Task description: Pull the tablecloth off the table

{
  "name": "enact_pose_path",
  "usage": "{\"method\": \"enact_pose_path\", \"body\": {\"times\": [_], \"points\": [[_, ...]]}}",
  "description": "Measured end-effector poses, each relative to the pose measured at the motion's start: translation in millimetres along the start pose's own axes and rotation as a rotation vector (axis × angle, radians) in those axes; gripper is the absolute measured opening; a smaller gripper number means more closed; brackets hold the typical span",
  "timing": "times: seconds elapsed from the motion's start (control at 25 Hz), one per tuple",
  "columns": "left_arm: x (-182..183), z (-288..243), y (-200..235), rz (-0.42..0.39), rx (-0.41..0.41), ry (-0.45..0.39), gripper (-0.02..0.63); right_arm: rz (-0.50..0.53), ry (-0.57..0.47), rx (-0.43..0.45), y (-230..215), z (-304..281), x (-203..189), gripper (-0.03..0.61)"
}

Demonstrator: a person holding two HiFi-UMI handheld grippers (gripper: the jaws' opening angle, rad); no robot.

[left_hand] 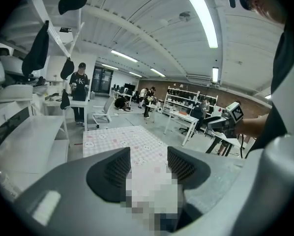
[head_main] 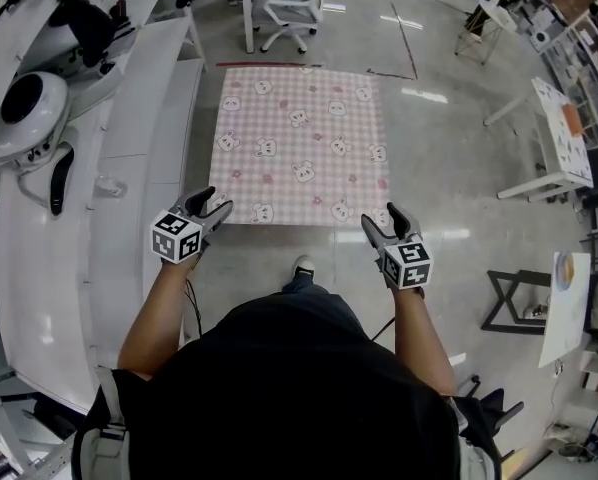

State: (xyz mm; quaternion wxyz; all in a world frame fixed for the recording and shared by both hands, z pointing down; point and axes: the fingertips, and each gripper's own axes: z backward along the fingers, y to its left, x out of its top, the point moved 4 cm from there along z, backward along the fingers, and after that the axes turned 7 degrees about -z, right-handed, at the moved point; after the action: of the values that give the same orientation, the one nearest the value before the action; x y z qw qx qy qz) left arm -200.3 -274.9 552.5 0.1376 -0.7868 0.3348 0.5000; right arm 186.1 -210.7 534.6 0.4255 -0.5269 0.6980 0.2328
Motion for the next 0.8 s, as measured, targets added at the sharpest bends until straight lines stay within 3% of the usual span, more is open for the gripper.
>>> {"method": "enact_pose_path", "body": {"times": [0.12,0.24,0.4,0.64,0.8], "points": [[-3.3,-15.3,3.9,-0.003,-0.002,0.024,0.233,0.061,0.051,-0.013,-9.4,-13.5,-10.1,0.314],[-6.7,-31.9,0.7,-0.059,-0.002,0.071,0.233,0.130,0.106,-0.021,-18.3,-25.8,-22.5,0.314],[-15.1,-49.9,-6.9,-0.193,0.005,0.159,0.233,0.245,0.163,-0.031,-24.1,-40.3,-34.9,0.314],[-37.4,-71.9,-19.6,-0.456,0.002,0.304,0.235,0.410,0.233,-0.045,-28.7,-56.3,-45.9,0.311],[-59.2,-81.6,-28.0,-0.542,-0.017,0.382,0.235,0.460,0.277,-0.034,-28.9,-65.9,-64.3,0.310]]}}
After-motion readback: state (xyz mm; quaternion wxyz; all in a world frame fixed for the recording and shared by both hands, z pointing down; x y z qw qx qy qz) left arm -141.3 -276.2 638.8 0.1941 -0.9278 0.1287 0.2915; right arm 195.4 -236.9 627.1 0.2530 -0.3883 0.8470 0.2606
